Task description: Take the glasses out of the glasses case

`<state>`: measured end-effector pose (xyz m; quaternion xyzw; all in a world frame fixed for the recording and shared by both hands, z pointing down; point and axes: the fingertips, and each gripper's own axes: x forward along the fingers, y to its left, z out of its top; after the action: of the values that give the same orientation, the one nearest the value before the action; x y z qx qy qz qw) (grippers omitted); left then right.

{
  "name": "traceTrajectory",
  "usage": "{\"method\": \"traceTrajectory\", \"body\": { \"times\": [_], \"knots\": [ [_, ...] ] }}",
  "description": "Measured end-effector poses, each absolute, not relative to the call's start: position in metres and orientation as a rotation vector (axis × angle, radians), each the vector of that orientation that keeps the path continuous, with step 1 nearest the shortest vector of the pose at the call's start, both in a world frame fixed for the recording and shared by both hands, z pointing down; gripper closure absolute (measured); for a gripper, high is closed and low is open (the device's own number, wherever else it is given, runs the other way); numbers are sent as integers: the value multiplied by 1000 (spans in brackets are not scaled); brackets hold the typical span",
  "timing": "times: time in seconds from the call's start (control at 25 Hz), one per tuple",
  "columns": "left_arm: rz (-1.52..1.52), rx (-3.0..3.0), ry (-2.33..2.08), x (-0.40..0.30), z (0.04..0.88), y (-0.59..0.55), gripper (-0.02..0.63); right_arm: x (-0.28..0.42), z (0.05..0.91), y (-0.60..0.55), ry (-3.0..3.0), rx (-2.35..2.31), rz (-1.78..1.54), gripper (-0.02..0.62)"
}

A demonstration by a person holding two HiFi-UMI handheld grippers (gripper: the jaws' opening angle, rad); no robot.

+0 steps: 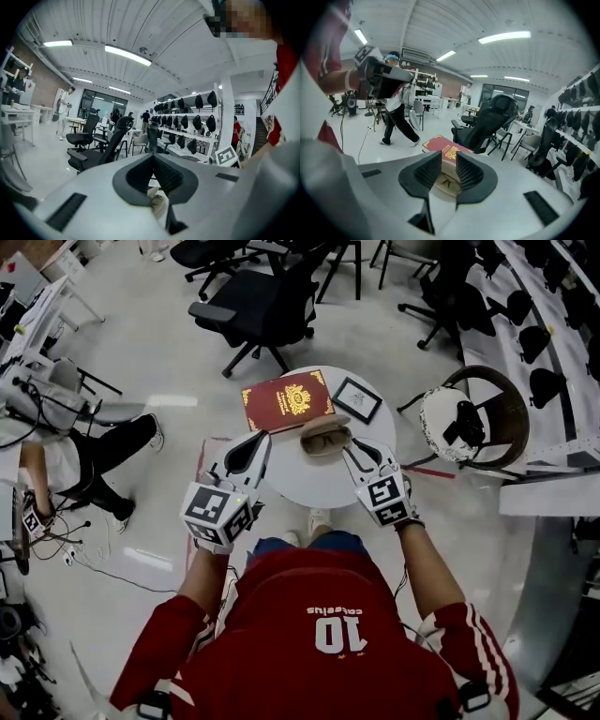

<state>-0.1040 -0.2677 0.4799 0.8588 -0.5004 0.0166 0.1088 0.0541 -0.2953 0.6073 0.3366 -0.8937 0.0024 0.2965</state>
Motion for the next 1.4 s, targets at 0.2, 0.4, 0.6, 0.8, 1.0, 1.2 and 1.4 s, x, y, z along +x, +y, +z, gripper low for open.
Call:
{"method": "traceTrajectory", "body": {
  "times": [0.2,0.4,0.6,0.8,1.0,1.2,1.4],
  "knots": [
    [93,2457,-1495,-98,494,-281,598,55,654,-314,-2309,799,-48,491],
    [117,2456,-1481,-90,510,-300,598,45,693,-337,-2267,710,-87,493],
    [117,2443,-1469,-86,524,-314,598,38,743,-352,-2207,587,-112,502],
    [156,2404,-1494,-99,535,-316,598,25,790,-362,-2145,488,-120,502],
    [166,2363,-1517,-109,544,-317,598,23,824,-375,-2061,412,-201,502],
    [160,2323,-1520,-109,551,-311,598,20,836,-379,-2003,368,-267,502],
    [149,2296,-1531,-113,557,-307,598,16,848,-384,-1946,315,-349,502]
  ]
}}
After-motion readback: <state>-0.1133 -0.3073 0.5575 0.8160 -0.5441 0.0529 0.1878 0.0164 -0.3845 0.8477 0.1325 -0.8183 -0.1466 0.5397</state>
